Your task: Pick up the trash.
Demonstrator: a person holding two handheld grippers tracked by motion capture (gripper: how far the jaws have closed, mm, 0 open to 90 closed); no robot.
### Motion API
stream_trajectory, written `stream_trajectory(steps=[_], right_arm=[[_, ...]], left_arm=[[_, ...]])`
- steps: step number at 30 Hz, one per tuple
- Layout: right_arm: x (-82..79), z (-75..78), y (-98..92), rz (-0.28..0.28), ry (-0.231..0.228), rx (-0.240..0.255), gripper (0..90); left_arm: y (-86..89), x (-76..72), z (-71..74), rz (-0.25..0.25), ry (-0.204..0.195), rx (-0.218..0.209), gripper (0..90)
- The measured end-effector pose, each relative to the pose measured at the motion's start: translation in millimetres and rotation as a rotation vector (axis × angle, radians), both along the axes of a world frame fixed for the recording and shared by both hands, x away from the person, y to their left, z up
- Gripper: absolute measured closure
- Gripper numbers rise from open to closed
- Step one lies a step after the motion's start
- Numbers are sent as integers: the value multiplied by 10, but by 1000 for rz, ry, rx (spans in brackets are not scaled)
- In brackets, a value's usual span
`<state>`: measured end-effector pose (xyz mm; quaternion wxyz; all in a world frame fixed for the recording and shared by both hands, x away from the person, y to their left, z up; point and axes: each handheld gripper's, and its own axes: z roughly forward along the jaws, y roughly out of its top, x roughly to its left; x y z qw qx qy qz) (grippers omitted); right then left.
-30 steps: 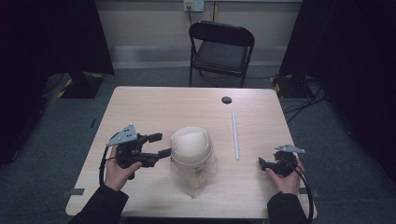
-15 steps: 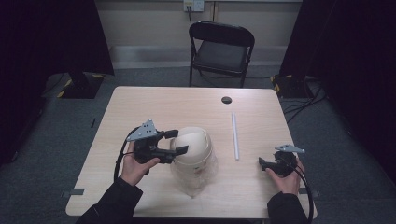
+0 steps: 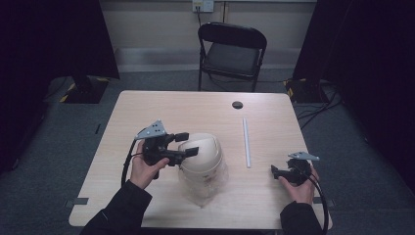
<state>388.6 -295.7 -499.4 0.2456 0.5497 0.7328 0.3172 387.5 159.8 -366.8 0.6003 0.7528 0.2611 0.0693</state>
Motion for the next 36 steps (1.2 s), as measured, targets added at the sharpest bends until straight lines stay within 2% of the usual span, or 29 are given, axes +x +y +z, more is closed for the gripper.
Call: stream_trajectory(steps=[3,5,7,10,11,13,15,20,25,28,33,36], right_arm=[[0,0,0,0,0,0,128],[0,0,0,0,0,0,128],[0,0,0,0,0,0,128],[0,0,0,0,0,0,129],[0,0,0,0,0,0,129],[0,0,0,0,0,0,128],[0,0,0,0,0,0,129],[-1,-1,2,-3,-2,-1,129],[-1,-1,2,-2,-1,-1,129],[-1,-1,2,-2,-1,-1,129],[-1,-1,2,-2,-1,-1,129],[-1,0,1,-1,0,-1,129]], left_arm=[[12,12,18,15,-1,-7,310],[32,21,53,43,-24,3,334],[39,23,58,52,-28,1,338],[62,-1,59,43,-30,1,339],[70,-34,56,35,-42,-1,323],[70,-97,50,23,-62,24,310],[67,-173,24,29,-86,58,278],[42,-272,-63,57,-123,109,190],[-10,-329,-114,59,-154,117,136],[-30,-348,-135,51,-185,155,102],[-21,-325,-159,55,-189,183,83],[-15,-300,-163,62,-183,171,103]])
